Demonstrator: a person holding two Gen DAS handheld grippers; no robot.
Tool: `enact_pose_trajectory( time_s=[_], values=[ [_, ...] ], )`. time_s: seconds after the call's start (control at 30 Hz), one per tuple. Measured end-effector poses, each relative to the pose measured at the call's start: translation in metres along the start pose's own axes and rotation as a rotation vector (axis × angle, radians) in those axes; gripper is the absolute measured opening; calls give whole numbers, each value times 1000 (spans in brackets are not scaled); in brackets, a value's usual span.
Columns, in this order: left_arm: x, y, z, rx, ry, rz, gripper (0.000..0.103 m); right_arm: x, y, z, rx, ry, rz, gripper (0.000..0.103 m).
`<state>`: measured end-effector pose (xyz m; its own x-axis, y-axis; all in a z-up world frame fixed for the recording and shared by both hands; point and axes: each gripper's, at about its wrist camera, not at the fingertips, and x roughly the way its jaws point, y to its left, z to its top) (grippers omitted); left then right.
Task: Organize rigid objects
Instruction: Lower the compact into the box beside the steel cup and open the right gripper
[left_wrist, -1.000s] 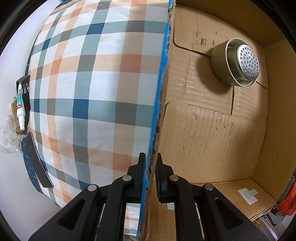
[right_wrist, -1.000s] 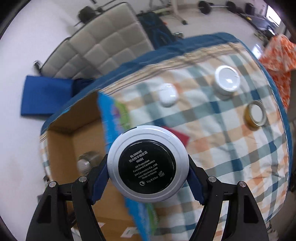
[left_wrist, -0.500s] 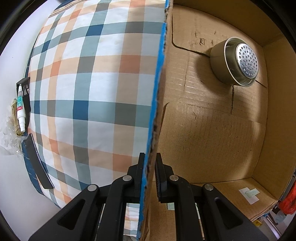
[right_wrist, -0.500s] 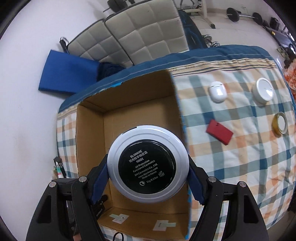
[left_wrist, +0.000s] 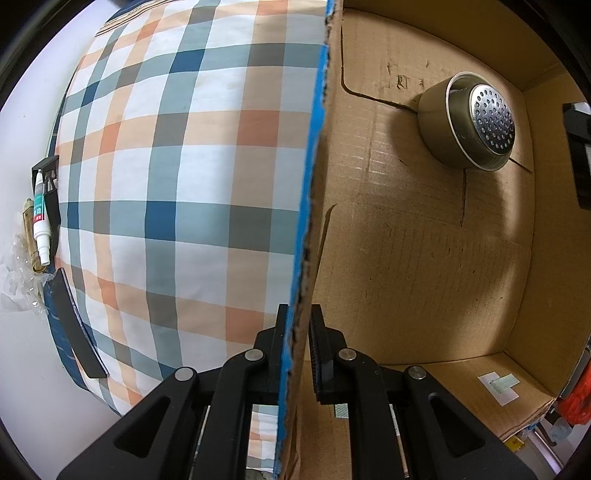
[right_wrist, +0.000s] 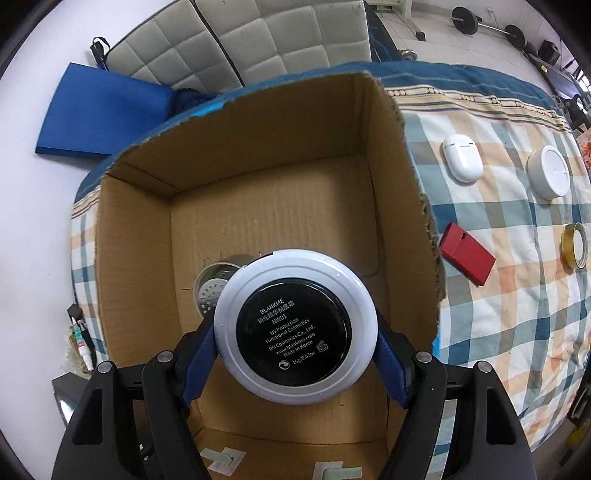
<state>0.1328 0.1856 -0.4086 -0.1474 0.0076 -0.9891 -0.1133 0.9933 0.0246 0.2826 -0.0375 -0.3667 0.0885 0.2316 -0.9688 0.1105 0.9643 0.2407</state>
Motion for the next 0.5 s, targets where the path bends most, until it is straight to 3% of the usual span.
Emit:
enact_pose_trajectory(
  time_s=[0.5],
  values=[
    [3,-1,4,16,2,4,7,35,10,10,-9,32,-75,78]
  ],
)
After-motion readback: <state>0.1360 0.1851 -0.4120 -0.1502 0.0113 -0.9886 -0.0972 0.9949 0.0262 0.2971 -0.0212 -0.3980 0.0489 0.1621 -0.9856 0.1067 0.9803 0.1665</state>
